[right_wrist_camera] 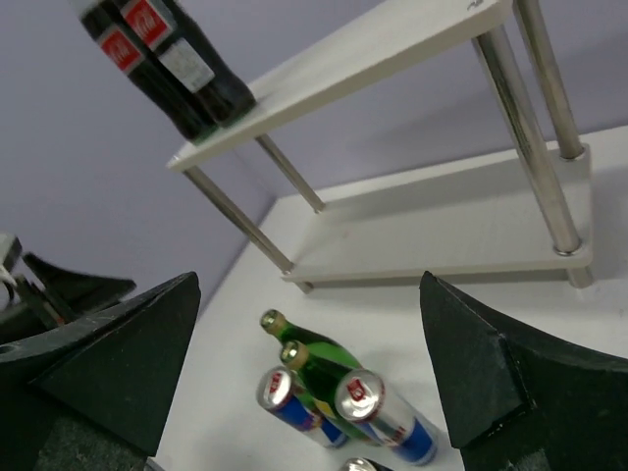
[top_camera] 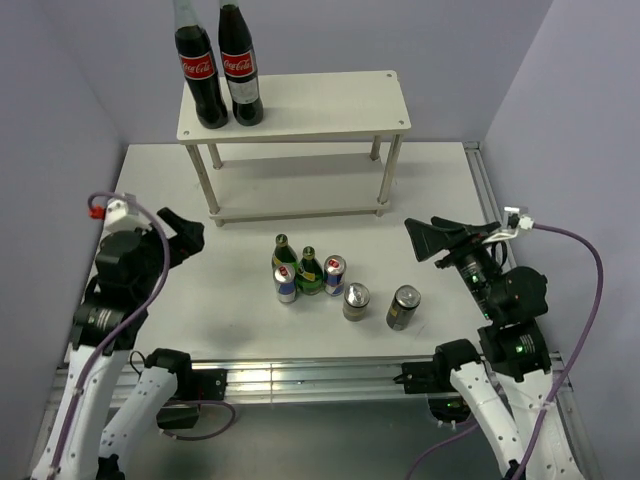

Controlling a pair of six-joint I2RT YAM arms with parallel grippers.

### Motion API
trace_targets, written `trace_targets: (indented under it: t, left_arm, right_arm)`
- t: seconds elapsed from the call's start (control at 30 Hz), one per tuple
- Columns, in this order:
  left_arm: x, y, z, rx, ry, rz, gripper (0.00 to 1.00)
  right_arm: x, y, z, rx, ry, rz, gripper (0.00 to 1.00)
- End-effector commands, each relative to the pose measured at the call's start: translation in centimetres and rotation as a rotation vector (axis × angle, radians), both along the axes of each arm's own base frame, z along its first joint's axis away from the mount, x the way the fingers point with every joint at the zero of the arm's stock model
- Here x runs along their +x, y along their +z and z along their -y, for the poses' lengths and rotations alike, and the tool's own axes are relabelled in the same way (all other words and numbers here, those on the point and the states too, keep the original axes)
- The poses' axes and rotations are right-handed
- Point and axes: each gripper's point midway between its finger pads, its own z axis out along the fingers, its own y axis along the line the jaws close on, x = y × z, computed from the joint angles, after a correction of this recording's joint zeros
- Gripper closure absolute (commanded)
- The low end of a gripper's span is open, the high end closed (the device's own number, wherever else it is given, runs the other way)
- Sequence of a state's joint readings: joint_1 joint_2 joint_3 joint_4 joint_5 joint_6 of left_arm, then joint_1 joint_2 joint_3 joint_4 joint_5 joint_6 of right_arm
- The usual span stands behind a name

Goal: Place and organize the beverage onto the shelf

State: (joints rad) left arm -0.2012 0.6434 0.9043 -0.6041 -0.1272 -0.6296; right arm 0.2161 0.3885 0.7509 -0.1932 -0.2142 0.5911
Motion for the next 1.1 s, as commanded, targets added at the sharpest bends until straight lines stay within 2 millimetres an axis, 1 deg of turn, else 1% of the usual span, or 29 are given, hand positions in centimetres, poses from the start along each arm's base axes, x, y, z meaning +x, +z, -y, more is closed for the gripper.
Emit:
trace_targets:
  t: [0.0,0.03,0.07,0.1,0.13,0.17,0.2,0.23,0.27,0.3,0.33,0.4,0.43,0.47,0.5,0.53,0.57,0.6,0.63,0.7,0.8,0.83,0.87,0.9,0.93,0.97,1.0,1.03,1.07]
  left_arm:
    - [-1.9,-0.1,-3.0,0.104,0.103,0.031,0.02]
    - [-2.0,0.5,-2.4,0.100,0.067,0.065,0.02]
    - [-2.3,1.3,-2.1,0.099,0.046,0.106,0.02]
    - [-2.4,1.6,-2.3,0.096,0.054,0.121,0.02]
    - [-2.4,1.4,-2.4,0.101,0.060,0.126,0.02]
    - [-2.5,1.3,-2.6,0.101,0.072,0.125,0.02]
    - [-2.5,1.1,-3.0,0.104,0.090,0.119,0.02]
    - [-2.6,1.0,-3.0,0.101,0.094,0.114,0.02]
    - [-2.7,1.2,-3.0,0.100,0.091,0.122,0.02]
    - [-2.7,1.1,-2.9,0.099,0.087,0.125,0.02]
    - [-2.8,1.3,-3.0,0.099,0.088,0.132,0.03]
    - [-3.1,1.4,-3.3,0.097,0.108,0.141,0.03]
    - [-3.1,1.5,-3.4,0.094,0.115,0.144,0.03]
    - [-3.3,1.7,-3.6,0.092,0.120,0.156,0.03]
    - [-3.4,1.7,-3.7,0.092,0.128,0.158,0.03]
    - [-3.5,1.8,-3.8,0.090,0.132,0.162,0.03]
    - [-3.7,1.9,-3.9,0.087,0.136,0.169,0.03]
    - [-3.7,1.9,-4.0,0.086,0.141,0.171,0.03]
    - [-3.8,2.0,-4.1,0.086,0.145,0.175,0.03]
    - [-4.0,2.2,-4.3,0.083,0.154,0.184,0.04]
    - [-4.1,2.2,-4.4,0.081,0.159,0.188,0.04]
    - [-4.1,2.2,-4.5,0.082,0.163,0.188,0.04]
    - [-4.1,2.3,-4.5,0.083,0.165,0.189,0.04]
    - [-4.1,2.3,-4.5,0.082,0.167,0.189,0.04]
    - [-4.1,2.2,-4.6,0.084,0.168,0.188,0.04]
    - [-4.1,2.2,-4.6,0.083,0.171,0.188,0.05]
    - [-4.1,2.3,-4.7,0.083,0.173,0.189,0.05]
    - [-4.2,2.2,-4.7,0.083,0.174,0.191,0.05]
    - [-4.2,2.4,-4.8,0.082,0.177,0.197,0.05]
  right_arm:
    - [-0.6,-0.6,0.2,0.151,-0.009,-0.052,0.00]
    - [-1.8,0.0,-0.5,0.188,0.049,-0.002,0.00]
    - [-1.9,-0.2,-1.1,0.206,0.096,0.063,0.00]
    - [-2.9,-0.2,-2.3,0.218,0.184,0.101,0.00]
    - [-3.6,0.2,-2.3,0.276,0.204,0.132,0.00]
    - [-2.9,-1.0,-2.3,0.308,0.198,0.115,0.00]
    - [-2.6,-1.6,-2.3,0.323,0.197,0.086,0.00]
    - [-1.5,-2.4,-1.7,0.319,0.137,0.040,0.00]
    - [-1.2,-3.6,-1.2,0.288,0.085,-0.063,0.00]
    - [-0.8,-4.4,-0.6,0.240,0.038,-0.098,0.00]
    - [-0.5,-5.4,0.9,0.213,-0.064,-0.173,0.00]
    - [-0.6,-5.8,2.7,0.158,-0.166,-0.207,0.00]
    - [-0.8,-4.9,4.0,0.129,-0.236,-0.193,0.00]
    - [-1.2,-6.3,5.1,0.091,-0.297,-0.263,0.00]
    - [-1.0,-6.8,5.7,0.060,-0.334,-0.308,0.00]
    - [-1.4,-5.9,6.3,0.043,-0.361,-0.312,0.00]
    - [-1.6,-7.1,7.0,0.003,-0.396,-0.379,0.00]
    - [-1.0,-7.9,7.2,-0.051,-0.410,-0.430,0.00]
    - [-1.2,-8.0,7.3,-0.083,-0.414,-0.465,0.00]
    - [-0.8,-8.5,8.0,-0.138,-0.455,-0.515,0.00]
    - [0.4,-9.7,7.2,-0.256,-0.465,-0.606,0.00]
    - [0.4,-9.7,6.8,-0.285,-0.460,-0.622,0.00]
    - [0.4,-10.1,6.6,-0.322,-0.478,-0.642,0.00]
    - [1.1,-10.8,6.4,-0.360,-0.532,-0.676,0.00]
    - [0.9,-10.4,4.4,-0.396,-0.484,-0.660,0.00]
    - [-0.1,-11.2,4.5,-0.453,-0.504,-0.692,0.00]
    - [-0.3,-11.4,3.8,-0.419,-0.529,-0.701,0.00]
    - [-1.4,-11.4,3.5,-0.466,-0.519,-0.676,0.00]
    - [-1.8,-11.5,3.4,-0.451,-0.515,-0.672,0.00]
